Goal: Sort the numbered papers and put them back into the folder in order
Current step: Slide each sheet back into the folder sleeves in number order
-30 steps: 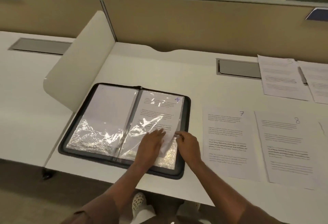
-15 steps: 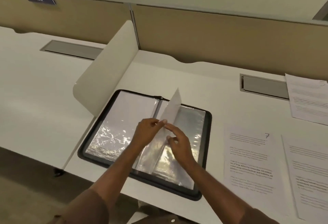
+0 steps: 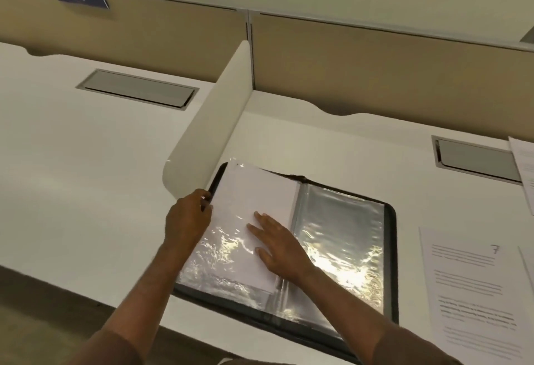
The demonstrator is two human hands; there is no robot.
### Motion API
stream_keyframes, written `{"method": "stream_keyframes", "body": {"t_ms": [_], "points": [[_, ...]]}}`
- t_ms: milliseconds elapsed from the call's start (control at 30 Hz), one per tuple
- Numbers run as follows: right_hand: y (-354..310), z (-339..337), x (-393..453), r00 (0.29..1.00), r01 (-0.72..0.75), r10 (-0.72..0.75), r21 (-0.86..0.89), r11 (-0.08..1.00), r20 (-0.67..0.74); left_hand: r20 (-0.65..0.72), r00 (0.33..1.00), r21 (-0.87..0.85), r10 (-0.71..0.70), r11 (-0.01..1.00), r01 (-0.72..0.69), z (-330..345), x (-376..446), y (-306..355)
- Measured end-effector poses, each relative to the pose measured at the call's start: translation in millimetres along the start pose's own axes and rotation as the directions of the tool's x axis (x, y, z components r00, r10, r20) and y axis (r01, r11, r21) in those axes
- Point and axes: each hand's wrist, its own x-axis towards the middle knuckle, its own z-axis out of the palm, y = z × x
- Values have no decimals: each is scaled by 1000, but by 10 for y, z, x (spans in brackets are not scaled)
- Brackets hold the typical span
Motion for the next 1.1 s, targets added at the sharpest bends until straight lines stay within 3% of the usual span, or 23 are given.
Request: {"method": "stream_keyframes", "body": {"t_ms": [133, 233, 333, 733, 1100], "points": [[-70, 148, 169, 992, 6, 11, -142, 990, 122, 23, 965, -7, 259, 966, -259, 326, -54, -223], [-90, 176, 210, 996, -42, 56, -187, 982, 69, 41, 894, 46, 446, 893, -448, 591, -42, -274], [-5, 114, 242, 988, -158, 154, -225, 961, -35, 109, 843, 72, 527, 842, -535, 799, 30, -186], [833, -978, 20, 845, -531, 471, -289, 797, -253, 319, 719, 61, 618, 743, -666, 1229, 567, 965], [1924, -2096, -1023, 713, -697, 592, -288, 657, -376, 334, 669, 97, 664, 682, -725, 1846, 521, 2787]]}}
